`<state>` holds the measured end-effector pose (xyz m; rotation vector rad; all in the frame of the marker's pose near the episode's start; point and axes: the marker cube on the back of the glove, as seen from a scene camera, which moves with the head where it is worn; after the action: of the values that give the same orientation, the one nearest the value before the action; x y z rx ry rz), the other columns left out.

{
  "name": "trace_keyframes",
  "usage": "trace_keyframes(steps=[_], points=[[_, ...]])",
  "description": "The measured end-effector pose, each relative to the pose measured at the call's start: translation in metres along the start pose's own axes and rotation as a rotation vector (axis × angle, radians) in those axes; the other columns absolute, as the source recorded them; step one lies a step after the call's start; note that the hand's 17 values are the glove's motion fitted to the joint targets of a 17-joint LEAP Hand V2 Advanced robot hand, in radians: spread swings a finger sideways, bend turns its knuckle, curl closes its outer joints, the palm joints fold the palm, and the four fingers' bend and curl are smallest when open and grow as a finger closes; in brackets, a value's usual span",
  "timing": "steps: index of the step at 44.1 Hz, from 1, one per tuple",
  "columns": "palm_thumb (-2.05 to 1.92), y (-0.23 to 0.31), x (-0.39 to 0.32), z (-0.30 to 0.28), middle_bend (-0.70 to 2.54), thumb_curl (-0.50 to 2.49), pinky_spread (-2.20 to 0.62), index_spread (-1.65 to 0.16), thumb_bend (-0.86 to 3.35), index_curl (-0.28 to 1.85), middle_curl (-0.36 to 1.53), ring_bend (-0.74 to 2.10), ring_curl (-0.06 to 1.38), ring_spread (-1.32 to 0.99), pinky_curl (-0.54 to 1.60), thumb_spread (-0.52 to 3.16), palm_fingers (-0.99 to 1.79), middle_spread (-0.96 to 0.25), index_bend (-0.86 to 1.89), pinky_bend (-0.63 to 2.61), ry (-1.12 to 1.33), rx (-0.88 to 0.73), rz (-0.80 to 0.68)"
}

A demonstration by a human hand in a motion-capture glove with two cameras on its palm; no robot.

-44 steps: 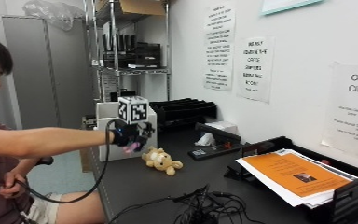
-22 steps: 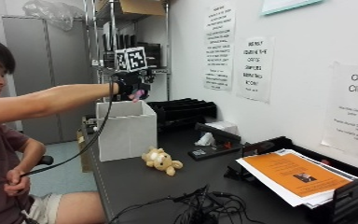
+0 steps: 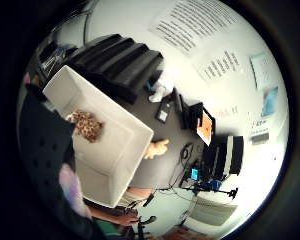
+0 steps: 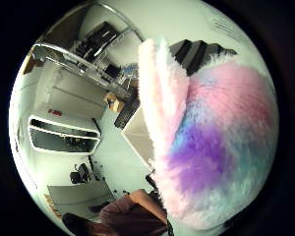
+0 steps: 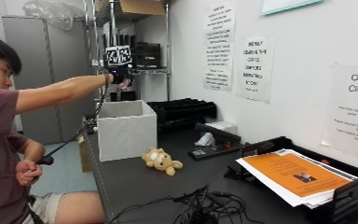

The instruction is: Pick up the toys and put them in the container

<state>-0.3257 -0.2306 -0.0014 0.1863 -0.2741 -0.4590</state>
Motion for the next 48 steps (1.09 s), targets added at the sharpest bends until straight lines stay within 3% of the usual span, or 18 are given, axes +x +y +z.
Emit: trace_keyframes(steps=[8,13,15,16,17,18,20,21,22,29,39,48], points=[[0.44,-0.015,-0.031,0.018,1.33,0.92,-0.36,-0.24,-0.02,0.95,0.83,1.4,0.65,-0.33,0.54,0.62,1.06,-0.18,1.05,1.07,0.008,-0.082,-0.034],[0.44,-0.008,-0.028,0.029,1.25,0.93,-0.36,-0.24,-0.02,0.97,0.82,1.39,0.64,-0.33,0.54,0.63,0.93,-0.19,0.96,1.08,0.082,-0.292,0.035],[0.43,-0.002,-0.025,0.034,1.17,0.92,-0.35,-0.24,-0.02,0.98,0.8,1.37,0.64,-0.32,0.55,0.67,0.68,-0.21,0.86,1.09,0.13,-0.44,0.064],[0.41,0.002,-0.023,0.036,0.84,0.9,-0.34,-0.24,-0.02,0.98,0.73,1.44,0.66,-0.32,0.59,0.75,0.34,-0.22,0.82,1.2,0.15,-0.518,0.082],[0.39,0.005,-0.021,0.038,0.77,0.89,-0.34,-0.24,-0.02,1.01,0.73,1.47,0.69,-0.31,0.61,0.78,0.3,-0.22,0.82,1.24,0.166,-0.592,0.1],[0.29,0.008,-0.019,0.039,0.71,0.85,-0.31,-0.24,-0.07,0.98,0.69,1.4,0.66,-0.31,0.59,0.85,0.15,-0.22,0.78,1.21,0.178,-0.655,0.114],[0.12,0.013,-0.015,0.038,0.66,0.77,-0.2,-0.21,-0.13,0.87,0.65,1.1,0.61,-0.22,0.62,0.94,-0.5,-0.17,0.43,1.27,0.194,-0.734,0.12],[0.14,0.014,-0.013,0.036,0.73,0.76,-0.19,-0.21,-0.08,0.87,0.66,1.12,0.61,-0.23,0.58,0.98,-0.21,-0.19,0.45,1.21,0.196,-0.748,0.119],[0.06,0.016,-0.011,0.034,0.55,0.72,-0.15,-0.2,-0.12,0.77,0.59,0.91,0.53,-0.17,0.59,0.98,-0.65,-0.11,0.26,1.3,0.193,-0.746,0.123],[-0.02,0.016,0.004,0.015,0.25,0.61,-0.02,-0.18,-0.05,0.52,0.47,0.56,0.37,-0.05,0.49,1.07,-0.48,-0.01,0.02,1.21,0.064,-0.55,0.098],[-0.03,0.042,0.075,-0.023,0.13,0.5,0.04,-0.18,-0.04,0.37,0.4,0.41,0.3,0.01,0.42,1.14,-0.34,0.02,0.04,1.03,0.158,-0.555,0.267],[-0.02,0.105,0.177,-0.058,0.14,0.44,0.06,-0.2,-0.03,0.29,0.36,0.38,0.3,0.02,0.38,1.16,-0.26,0.01,0.06,0.95,0.169,-0.488,0.402]])
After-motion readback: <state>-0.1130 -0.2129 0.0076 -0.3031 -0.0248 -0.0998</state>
